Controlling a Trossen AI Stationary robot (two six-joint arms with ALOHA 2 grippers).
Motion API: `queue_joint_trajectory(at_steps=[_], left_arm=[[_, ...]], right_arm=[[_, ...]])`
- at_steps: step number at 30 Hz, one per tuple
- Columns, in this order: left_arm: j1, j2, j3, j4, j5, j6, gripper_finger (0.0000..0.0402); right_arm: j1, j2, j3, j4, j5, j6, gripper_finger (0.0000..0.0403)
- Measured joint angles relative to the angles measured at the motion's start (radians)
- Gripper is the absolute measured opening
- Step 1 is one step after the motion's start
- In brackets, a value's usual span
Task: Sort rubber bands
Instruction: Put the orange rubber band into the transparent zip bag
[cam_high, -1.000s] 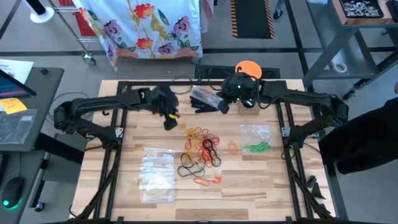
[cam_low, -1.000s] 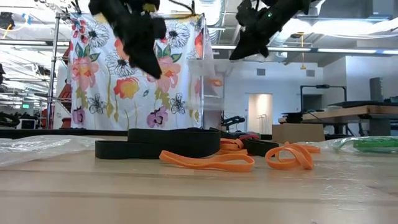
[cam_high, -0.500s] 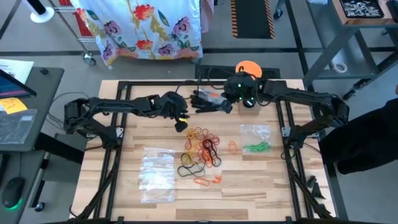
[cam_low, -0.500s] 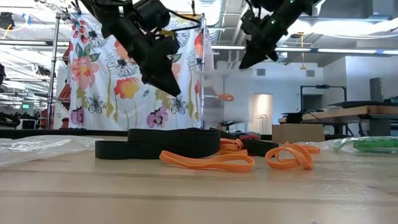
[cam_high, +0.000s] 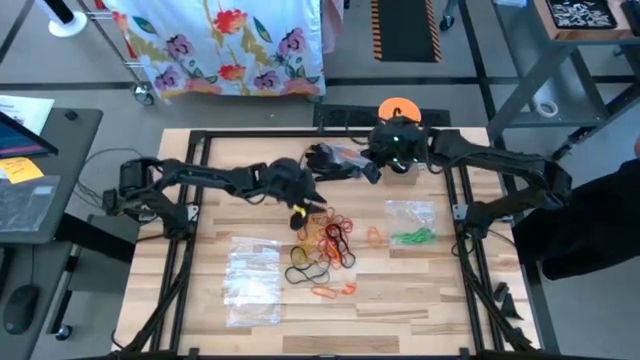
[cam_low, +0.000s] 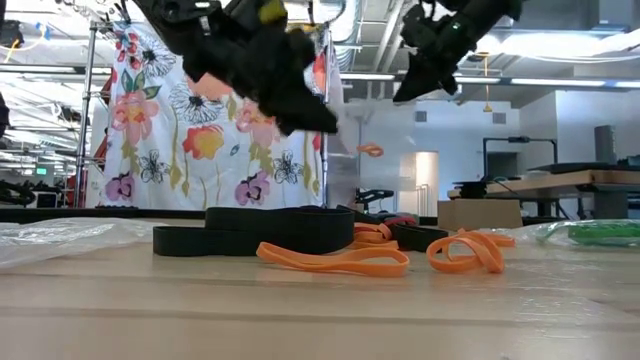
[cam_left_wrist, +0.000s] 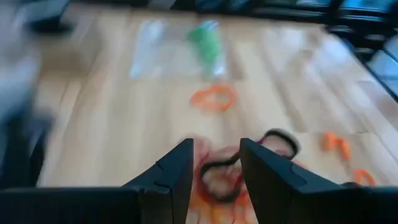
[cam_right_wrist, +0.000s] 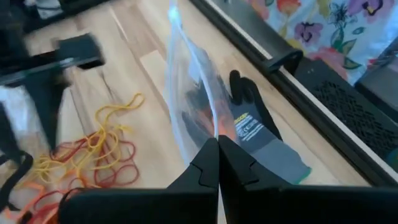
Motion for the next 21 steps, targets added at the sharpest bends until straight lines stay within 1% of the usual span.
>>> queue_joint_trajectory(at_steps=[2, 3, 4, 6, 7, 11, 13, 15, 17, 21], left_arm=[[-0.043, 0.006, 0.000, 0.097, -0.034, 0.064, 0.0127], [-0.065, 0.015, 0.001, 0.159, -0.079, 0.091, 0.0127], [-0.087, 0.025, 0.002, 0.206, -0.144, 0.096, 0.0127], [-0.118, 0.063, 0.026, 0.248, -0.251, 0.104, 0.0127], [-0.129, 0.089, 0.049, 0.251, -0.274, 0.117, 0.0127], [-0.152, 0.222, 0.163, 0.213, -0.259, 0.176, 0.0127], [-0.159, 0.301, 0.229, 0.164, -0.256, 0.238, 0.0127], [-0.164, 0.368, 0.284, 0.090, -0.244, 0.375, 0.0127], [-0.170, 0.431, 0.335, 0.024, -0.207, 0.524, 0.0127], [-0.188, 0.527, 0.442, -0.039, -0.199, 0.692, 0.0127]], right_arm=[[-0.004, -0.040, -0.052, 0.047, 0.000, 0.020, 0.0000], [-0.007, -0.058, -0.075, 0.068, 0.000, 0.028, 0.0000], [-0.007, -0.072, -0.095, 0.082, -0.001, 0.036, 0.0000], [-0.007, -0.090, -0.121, 0.108, -0.011, 0.047, 0.0000], [-0.007, -0.097, -0.129, 0.119, -0.011, 0.049, 0.0000], [-0.006, -0.110, -0.134, 0.118, -0.018, 0.049, 0.0000], [-0.006, -0.116, -0.134, 0.117, -0.027, 0.044, 0.0000], [-0.014, -0.127, -0.134, 0.099, -0.042, 0.035, 0.0000], [-0.014, -0.140, -0.133, 0.098, -0.044, 0.034, 0.0000], [-0.014, -0.161, -0.133, 0.067, -0.045, 0.033, 0.0000]])
